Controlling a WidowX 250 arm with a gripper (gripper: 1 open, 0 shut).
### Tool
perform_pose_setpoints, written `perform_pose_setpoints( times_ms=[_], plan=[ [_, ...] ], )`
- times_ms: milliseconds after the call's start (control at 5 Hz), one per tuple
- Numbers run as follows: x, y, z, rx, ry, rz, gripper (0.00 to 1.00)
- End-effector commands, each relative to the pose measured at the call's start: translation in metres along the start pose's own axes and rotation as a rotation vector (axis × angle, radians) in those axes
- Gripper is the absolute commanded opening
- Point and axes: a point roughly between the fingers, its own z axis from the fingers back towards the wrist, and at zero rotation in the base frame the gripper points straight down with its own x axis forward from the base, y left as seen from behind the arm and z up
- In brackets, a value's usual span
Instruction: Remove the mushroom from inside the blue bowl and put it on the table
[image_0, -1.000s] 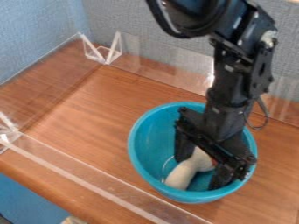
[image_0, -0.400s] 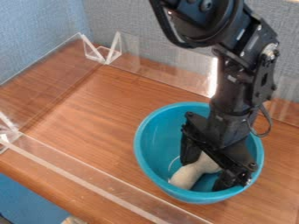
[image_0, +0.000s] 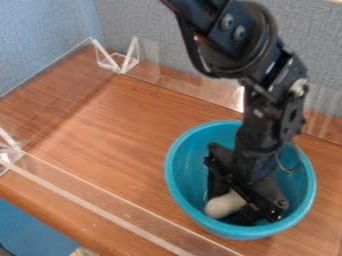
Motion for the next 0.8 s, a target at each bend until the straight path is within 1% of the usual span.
perform_pose_setpoints(
  times_ms=[0,200,600],
  plan=[
    [0.009,0.007,0.003,0.003,-0.010,0.004,0.00],
    [0.015,0.013,0.005,0.009,-0.001,0.004,0.00],
    [0.007,0.043,0.013,0.013,0.013,0.097,0.00]
  ],
)
